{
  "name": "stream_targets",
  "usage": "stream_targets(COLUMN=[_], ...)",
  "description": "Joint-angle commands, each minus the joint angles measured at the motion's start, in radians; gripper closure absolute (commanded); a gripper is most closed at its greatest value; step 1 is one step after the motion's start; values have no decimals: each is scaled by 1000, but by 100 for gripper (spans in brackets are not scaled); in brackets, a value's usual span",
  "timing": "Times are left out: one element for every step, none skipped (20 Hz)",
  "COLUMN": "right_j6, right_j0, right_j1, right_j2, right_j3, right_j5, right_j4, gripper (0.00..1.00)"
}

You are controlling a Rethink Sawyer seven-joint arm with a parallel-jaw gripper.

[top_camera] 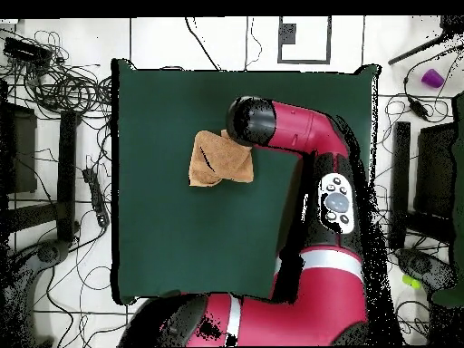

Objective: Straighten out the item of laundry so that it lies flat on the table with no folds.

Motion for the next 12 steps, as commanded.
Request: stream_targets(right_j6=[187, 186, 183, 184, 189, 192, 190, 184, 172, 158, 144, 131], right_j0=[70, 69, 65, 67, 75, 83, 86, 86, 79, 64, 48, 32], right_j1=[60, 58, 53, 50, 44, 38, 29, 20, 7, -7, -22, -34], right_j2=[66, 70, 77, 78, 67, 57, 52, 52, 60, 79, 99, 114], right_j3=[47, 55, 69, 78, 86, 93, 104, 121, 143, 176, 208, 235], right_j5=[-117, -119, -119, -115, -112, -104, -94, -92, -101, -126, -151, -172], right_j4=[11, 17, 24, 30, 30, 31, 31, 29, 25, 21, 17, 11], gripper=[0, 0, 0, 0, 0, 0, 0, 0, 0, 0, 0, 0])
